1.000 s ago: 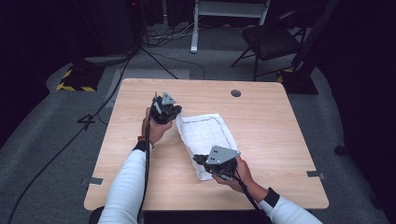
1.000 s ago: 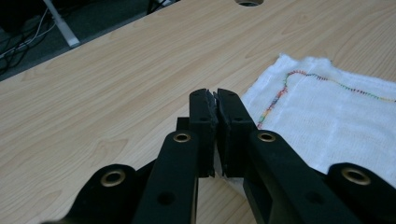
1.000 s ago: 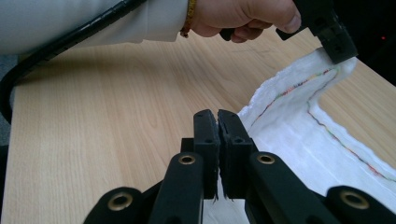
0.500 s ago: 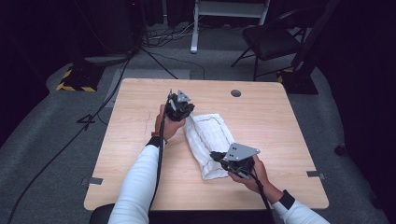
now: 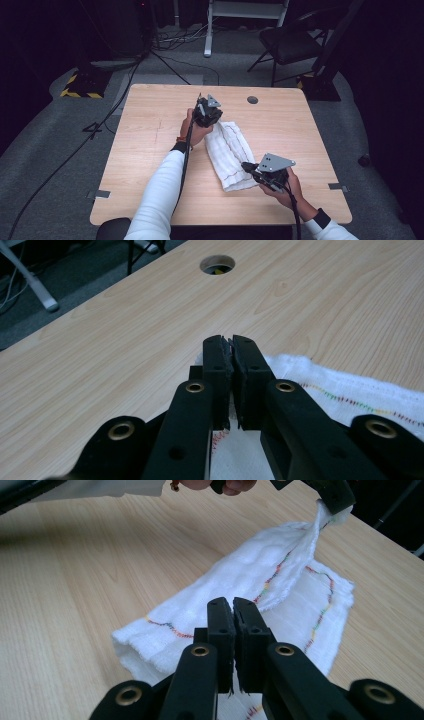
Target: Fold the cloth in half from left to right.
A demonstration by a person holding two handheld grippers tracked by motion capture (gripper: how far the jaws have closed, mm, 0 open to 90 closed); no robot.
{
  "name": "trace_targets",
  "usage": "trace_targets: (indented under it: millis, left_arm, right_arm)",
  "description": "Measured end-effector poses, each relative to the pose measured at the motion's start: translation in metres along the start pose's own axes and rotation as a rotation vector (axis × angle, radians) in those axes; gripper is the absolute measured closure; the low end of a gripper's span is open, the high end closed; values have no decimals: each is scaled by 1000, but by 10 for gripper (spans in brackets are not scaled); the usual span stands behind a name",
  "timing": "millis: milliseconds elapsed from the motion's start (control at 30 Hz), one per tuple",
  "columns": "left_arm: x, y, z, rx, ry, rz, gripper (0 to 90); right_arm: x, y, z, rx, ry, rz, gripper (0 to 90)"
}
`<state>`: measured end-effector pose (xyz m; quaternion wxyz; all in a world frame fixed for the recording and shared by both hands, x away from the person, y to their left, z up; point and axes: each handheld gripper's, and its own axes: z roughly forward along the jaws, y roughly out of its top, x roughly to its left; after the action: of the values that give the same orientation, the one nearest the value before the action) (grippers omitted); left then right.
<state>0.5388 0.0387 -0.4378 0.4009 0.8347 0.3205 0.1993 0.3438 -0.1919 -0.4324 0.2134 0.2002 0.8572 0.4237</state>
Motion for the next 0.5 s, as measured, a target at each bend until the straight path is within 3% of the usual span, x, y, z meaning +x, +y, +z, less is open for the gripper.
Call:
trace_targets:
  millis: [200,500]
  left_arm:
    - [-11,9,21,23,-14,24,854]
    - [-22,17,44,39,-12,27,850]
  right_arm:
    - [-8,-12,-5,26,-18,18,869]
    - [-15,-28,-11,67,-37,46,867]
